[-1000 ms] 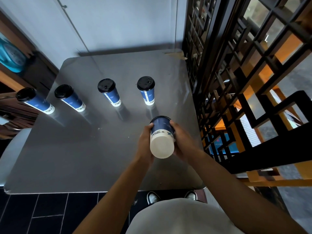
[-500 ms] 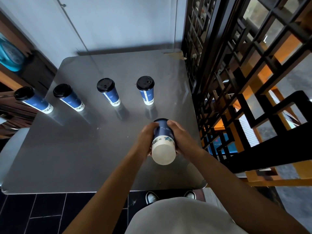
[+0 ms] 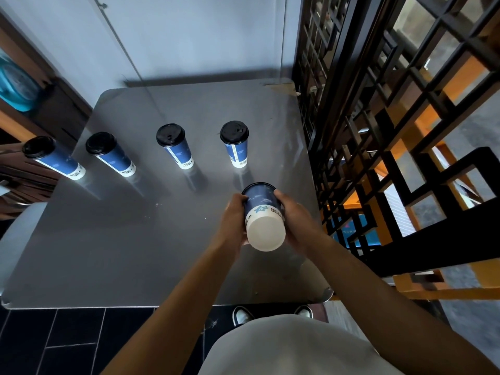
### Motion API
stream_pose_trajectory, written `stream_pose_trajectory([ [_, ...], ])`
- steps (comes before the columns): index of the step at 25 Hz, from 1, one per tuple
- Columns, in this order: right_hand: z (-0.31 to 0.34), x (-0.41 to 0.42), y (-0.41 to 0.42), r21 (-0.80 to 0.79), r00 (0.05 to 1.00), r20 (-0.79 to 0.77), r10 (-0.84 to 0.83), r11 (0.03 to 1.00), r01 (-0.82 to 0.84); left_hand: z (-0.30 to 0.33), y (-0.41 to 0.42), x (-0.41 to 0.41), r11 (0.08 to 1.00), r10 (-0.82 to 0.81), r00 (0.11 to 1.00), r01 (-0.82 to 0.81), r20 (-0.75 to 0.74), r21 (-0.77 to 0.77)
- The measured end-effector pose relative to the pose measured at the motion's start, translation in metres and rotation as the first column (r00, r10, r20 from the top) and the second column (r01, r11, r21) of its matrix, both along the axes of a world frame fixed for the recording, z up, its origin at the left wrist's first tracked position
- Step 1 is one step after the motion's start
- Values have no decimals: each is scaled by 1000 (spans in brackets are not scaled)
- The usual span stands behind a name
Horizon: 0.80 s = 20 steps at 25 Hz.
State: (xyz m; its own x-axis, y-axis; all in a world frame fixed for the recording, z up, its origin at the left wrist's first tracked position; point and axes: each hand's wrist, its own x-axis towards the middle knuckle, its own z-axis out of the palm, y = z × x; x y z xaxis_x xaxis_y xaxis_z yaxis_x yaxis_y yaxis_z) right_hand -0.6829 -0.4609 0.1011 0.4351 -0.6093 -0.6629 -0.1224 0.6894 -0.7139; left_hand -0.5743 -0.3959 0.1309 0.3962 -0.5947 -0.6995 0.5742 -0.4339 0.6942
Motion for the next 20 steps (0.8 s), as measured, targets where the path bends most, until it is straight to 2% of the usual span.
stream_pose_trajectory([
  [2, -2, 1, 1, -106, 997, -67, 37, 993, -44, 3, -2, 7, 999, -25, 998, 24, 61, 30],
  [4, -4, 3, 0, -234, 988, -134, 78, 966, -108, 10, -2, 7, 996, -88, 996, 88, 22, 14],
  [6, -5, 3, -5, -283, 986, -140, 94, 950, -131, 7, -2, 6, 992, -118, 993, 118, 15, -35],
  [8, -3, 3, -5, -243, 993, -104, 54, 967, -79, 2, -1, 9, 995, -77, 997, 78, 15, -63],
  [12, 2, 7, 2, 36, 997, 47, -63, 997, 61, -11, -2, 14, 999, -10, 998, 6, -67, -53],
  [14, 4, 11, 2, 105, 992, 77, -100, 990, 92, -11, -2, 12, 997, 5, 998, -9, -56, -72],
  [16, 5, 12, -2, 109, 988, 91, -121, 988, 111, -12, -4, 8, 995, 3, 997, -10, -75, -96],
  [18, 2, 11, -6, 77, 991, 89, -99, 993, 92, -9, -4, 7, 998, -19, 999, 16, -33, -68],
  [20, -3, 7, -9, -14, 998, 46, -53, 998, 54, -8, -4, 8, 996, -90, 988, 93, 126, -17],
])
